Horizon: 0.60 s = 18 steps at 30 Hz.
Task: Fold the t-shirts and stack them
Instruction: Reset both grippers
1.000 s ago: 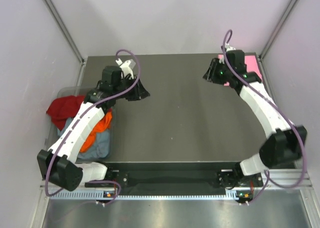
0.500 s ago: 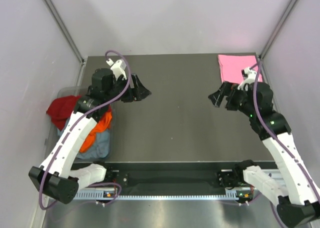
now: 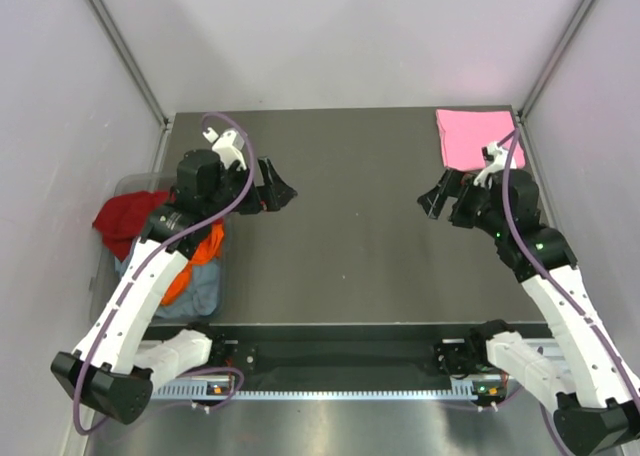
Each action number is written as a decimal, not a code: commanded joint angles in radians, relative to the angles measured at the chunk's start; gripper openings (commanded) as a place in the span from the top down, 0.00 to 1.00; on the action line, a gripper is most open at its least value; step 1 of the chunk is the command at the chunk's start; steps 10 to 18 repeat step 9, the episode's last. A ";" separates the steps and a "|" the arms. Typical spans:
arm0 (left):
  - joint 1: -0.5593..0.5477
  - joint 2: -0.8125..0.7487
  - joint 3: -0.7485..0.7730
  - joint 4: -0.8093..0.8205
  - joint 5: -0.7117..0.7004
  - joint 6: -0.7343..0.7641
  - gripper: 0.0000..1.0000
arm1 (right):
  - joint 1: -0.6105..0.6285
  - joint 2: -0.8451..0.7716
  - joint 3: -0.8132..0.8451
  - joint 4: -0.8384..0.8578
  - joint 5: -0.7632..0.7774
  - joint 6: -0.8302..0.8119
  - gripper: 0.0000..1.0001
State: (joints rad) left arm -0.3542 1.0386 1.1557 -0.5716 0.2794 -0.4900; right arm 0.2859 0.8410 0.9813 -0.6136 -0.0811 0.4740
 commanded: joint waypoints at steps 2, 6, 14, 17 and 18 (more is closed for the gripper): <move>0.006 -0.046 -0.020 0.068 0.032 0.028 0.01 | 0.010 -0.031 0.007 0.054 -0.023 0.040 0.00; 0.006 -0.055 -0.030 0.088 0.049 0.028 0.01 | 0.009 -0.039 0.013 0.057 -0.028 0.031 0.01; 0.006 -0.052 -0.024 0.088 0.053 0.031 0.02 | 0.009 -0.042 0.020 0.055 -0.028 0.026 0.00; 0.006 -0.052 -0.024 0.088 0.053 0.031 0.02 | 0.009 -0.042 0.020 0.055 -0.028 0.026 0.00; 0.006 -0.052 -0.024 0.088 0.053 0.031 0.02 | 0.009 -0.042 0.020 0.055 -0.028 0.026 0.00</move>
